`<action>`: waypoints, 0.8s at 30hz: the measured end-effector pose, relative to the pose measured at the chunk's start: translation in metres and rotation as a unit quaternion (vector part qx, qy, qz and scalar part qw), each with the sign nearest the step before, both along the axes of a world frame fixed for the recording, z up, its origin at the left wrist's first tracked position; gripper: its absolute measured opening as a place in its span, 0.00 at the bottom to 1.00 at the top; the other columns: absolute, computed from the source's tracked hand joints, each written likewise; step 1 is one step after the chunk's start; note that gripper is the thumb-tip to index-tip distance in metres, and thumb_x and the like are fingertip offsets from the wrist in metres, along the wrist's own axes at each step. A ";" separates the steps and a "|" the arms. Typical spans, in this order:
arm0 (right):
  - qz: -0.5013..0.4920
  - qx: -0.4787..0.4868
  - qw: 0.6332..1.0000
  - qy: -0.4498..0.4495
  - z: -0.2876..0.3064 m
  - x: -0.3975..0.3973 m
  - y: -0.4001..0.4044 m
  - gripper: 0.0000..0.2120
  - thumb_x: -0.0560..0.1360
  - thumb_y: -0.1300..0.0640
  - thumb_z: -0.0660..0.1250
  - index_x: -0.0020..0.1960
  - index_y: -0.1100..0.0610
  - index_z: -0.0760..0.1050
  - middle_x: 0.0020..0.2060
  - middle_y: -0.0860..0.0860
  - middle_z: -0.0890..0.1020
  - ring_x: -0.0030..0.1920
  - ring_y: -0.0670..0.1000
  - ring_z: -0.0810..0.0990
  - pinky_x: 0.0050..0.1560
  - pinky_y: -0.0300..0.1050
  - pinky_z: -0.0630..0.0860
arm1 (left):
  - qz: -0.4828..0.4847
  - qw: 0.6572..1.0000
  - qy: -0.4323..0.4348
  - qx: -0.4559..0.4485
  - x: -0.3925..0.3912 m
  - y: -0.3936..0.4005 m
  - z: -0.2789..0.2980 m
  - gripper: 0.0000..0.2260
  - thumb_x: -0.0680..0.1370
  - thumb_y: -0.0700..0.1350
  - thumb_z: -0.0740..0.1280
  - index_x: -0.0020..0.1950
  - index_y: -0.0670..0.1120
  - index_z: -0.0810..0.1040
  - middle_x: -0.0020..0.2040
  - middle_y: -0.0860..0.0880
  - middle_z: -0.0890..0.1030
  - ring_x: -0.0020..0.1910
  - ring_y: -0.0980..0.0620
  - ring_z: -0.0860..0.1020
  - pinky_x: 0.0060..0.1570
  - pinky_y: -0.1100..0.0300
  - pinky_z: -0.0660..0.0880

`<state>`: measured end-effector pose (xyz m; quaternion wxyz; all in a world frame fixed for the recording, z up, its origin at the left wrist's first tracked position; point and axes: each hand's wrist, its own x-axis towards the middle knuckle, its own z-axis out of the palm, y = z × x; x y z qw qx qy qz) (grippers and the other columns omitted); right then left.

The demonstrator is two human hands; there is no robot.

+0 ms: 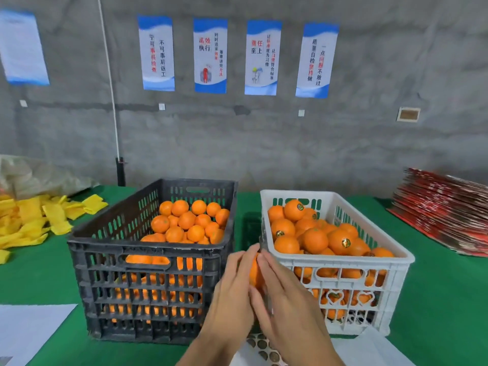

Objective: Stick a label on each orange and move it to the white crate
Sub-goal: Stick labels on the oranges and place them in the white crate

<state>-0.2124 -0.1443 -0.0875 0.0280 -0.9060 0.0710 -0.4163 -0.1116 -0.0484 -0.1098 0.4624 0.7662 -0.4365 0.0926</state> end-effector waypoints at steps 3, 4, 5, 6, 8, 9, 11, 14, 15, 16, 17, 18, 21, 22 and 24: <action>-0.033 0.121 0.992 -0.017 0.042 0.013 -0.033 0.30 0.75 0.45 0.74 0.73 0.54 0.73 0.65 0.49 0.81 0.60 0.48 0.82 0.54 0.39 0.79 | -0.014 0.997 -0.078 -0.021 0.009 -0.037 0.048 0.29 0.83 0.40 0.64 0.81 0.59 0.60 0.76 0.61 0.62 0.73 0.57 0.68 0.73 0.55 0.69; -0.038 0.178 0.983 -0.022 0.054 0.018 -0.048 0.30 0.75 0.46 0.75 0.74 0.53 0.72 0.60 0.48 0.83 0.55 0.47 0.83 0.51 0.37 0.78 | -0.021 0.995 -0.097 -0.029 0.011 -0.054 0.062 0.30 0.82 0.36 0.64 0.81 0.54 0.63 0.77 0.57 0.64 0.74 0.56 0.68 0.74 0.54 0.68; -0.051 0.217 0.974 -0.026 0.066 0.023 -0.063 0.30 0.75 0.46 0.74 0.73 0.52 0.71 0.56 0.48 0.84 0.51 0.47 0.83 0.48 0.36 0.77 | -0.030 0.993 -0.108 -0.028 0.013 -0.071 0.074 0.31 0.80 0.33 0.63 0.81 0.51 0.64 0.78 0.54 0.64 0.76 0.53 0.67 0.75 0.53 0.66; -0.075 0.233 0.969 -0.031 0.076 0.027 -0.079 0.28 0.76 0.45 0.73 0.72 0.53 0.72 0.53 0.49 0.85 0.49 0.48 0.83 0.45 0.37 0.76 | -0.040 0.993 -0.109 -0.017 0.014 -0.087 0.084 0.32 0.78 0.30 0.61 0.81 0.49 0.64 0.79 0.52 0.64 0.77 0.51 0.65 0.76 0.52 0.64; -0.131 0.231 0.963 -0.046 0.088 0.033 -0.110 0.25 0.77 0.44 0.70 0.70 0.54 0.73 0.53 0.52 0.85 0.51 0.52 0.83 0.45 0.42 0.74 | -0.065 0.994 -0.090 0.012 0.017 -0.118 0.099 0.35 0.77 0.29 0.58 0.81 0.51 0.63 0.80 0.53 0.61 0.77 0.49 0.66 0.76 0.50 0.65; -0.157 0.219 0.962 -0.044 0.090 0.035 -0.123 0.25 0.78 0.43 0.69 0.70 0.53 0.73 0.56 0.53 0.84 0.56 0.54 0.83 0.48 0.44 0.75 | -0.078 0.993 -0.082 0.024 0.018 -0.130 0.103 0.34 0.77 0.29 0.58 0.80 0.53 0.63 0.80 0.55 0.61 0.75 0.49 0.68 0.74 0.49 0.67; -0.184 0.185 0.965 -0.014 0.089 0.040 -0.143 0.25 0.79 0.43 0.66 0.72 0.53 0.73 0.67 0.53 0.79 0.68 0.54 0.76 0.65 0.47 0.73 | -0.083 0.990 -0.098 0.063 0.023 -0.149 0.108 0.33 0.77 0.30 0.58 0.78 0.55 0.64 0.79 0.57 0.59 0.72 0.47 0.71 0.69 0.47 0.72; -0.122 0.170 0.978 -0.006 0.090 0.055 -0.150 0.24 0.79 0.45 0.67 0.73 0.52 0.74 0.74 0.49 0.74 0.75 0.50 0.68 0.76 0.48 0.63 | 0.003 0.979 -0.158 0.128 0.048 -0.155 0.118 0.31 0.78 0.32 0.61 0.78 0.54 0.62 0.81 0.54 0.54 0.72 0.45 0.70 0.63 0.48 0.74; -0.087 0.175 0.981 -0.012 0.091 0.063 -0.148 0.23 0.79 0.46 0.68 0.72 0.52 0.76 0.72 0.48 0.75 0.74 0.49 0.70 0.75 0.45 0.64 | 0.028 0.977 -0.164 0.131 0.060 -0.150 0.123 0.30 0.79 0.34 0.61 0.78 0.54 0.63 0.81 0.53 0.54 0.72 0.44 0.71 0.61 0.48 0.74; -0.051 0.188 0.981 -0.019 0.094 0.074 -0.142 0.21 0.79 0.47 0.69 0.70 0.51 0.77 0.70 0.47 0.77 0.72 0.48 0.72 0.73 0.43 0.65 | 0.047 0.976 -0.167 0.131 0.075 -0.141 0.127 0.29 0.80 0.35 0.62 0.78 0.53 0.63 0.81 0.52 0.55 0.71 0.44 0.71 0.60 0.47 0.75; -0.016 0.210 0.977 -0.025 0.096 0.086 -0.135 0.20 0.79 0.47 0.70 0.69 0.51 0.78 0.68 0.46 0.79 0.70 0.47 0.73 0.71 0.40 0.66 | 0.067 0.975 -0.168 0.132 0.091 -0.130 0.130 0.27 0.80 0.36 0.64 0.78 0.53 0.63 0.80 0.52 0.56 0.70 0.44 0.71 0.59 0.47 0.76; 0.013 0.234 0.972 -0.024 0.099 0.100 -0.127 0.19 0.78 0.47 0.70 0.68 0.50 0.79 0.66 0.45 0.80 0.68 0.46 0.75 0.68 0.38 0.67 | 0.086 0.974 -0.162 0.136 0.110 -0.117 0.133 0.27 0.81 0.37 0.65 0.77 0.52 0.64 0.78 0.52 0.58 0.69 0.44 0.72 0.57 0.47 0.76; 0.088 0.280 0.956 0.008 0.105 0.149 -0.099 0.18 0.78 0.46 0.71 0.67 0.48 0.80 0.63 0.44 0.82 0.64 0.44 0.77 0.65 0.39 0.71 | 0.124 0.978 -0.078 0.147 0.178 -0.071 0.139 0.25 0.79 0.37 0.67 0.75 0.51 0.68 0.74 0.49 0.66 0.65 0.43 0.76 0.61 0.47 0.76; 0.110 0.290 0.950 0.024 0.105 0.166 -0.091 0.18 0.78 0.47 0.71 0.67 0.48 0.80 0.62 0.44 0.82 0.63 0.43 0.78 0.65 0.40 0.73 | 0.125 0.981 -0.030 0.145 0.203 -0.056 0.140 0.25 0.78 0.37 0.69 0.74 0.49 0.70 0.73 0.47 0.69 0.65 0.42 0.76 0.64 0.48 0.74; 0.139 0.303 0.941 0.058 0.104 0.201 -0.074 0.18 0.78 0.48 0.72 0.67 0.49 0.80 0.61 0.44 0.83 0.62 0.44 0.80 0.65 0.42 0.75 | 0.135 0.977 0.053 0.156 0.251 -0.028 0.137 0.25 0.76 0.34 0.73 0.72 0.45 0.74 0.70 0.42 0.75 0.67 0.43 0.77 0.66 0.51 0.73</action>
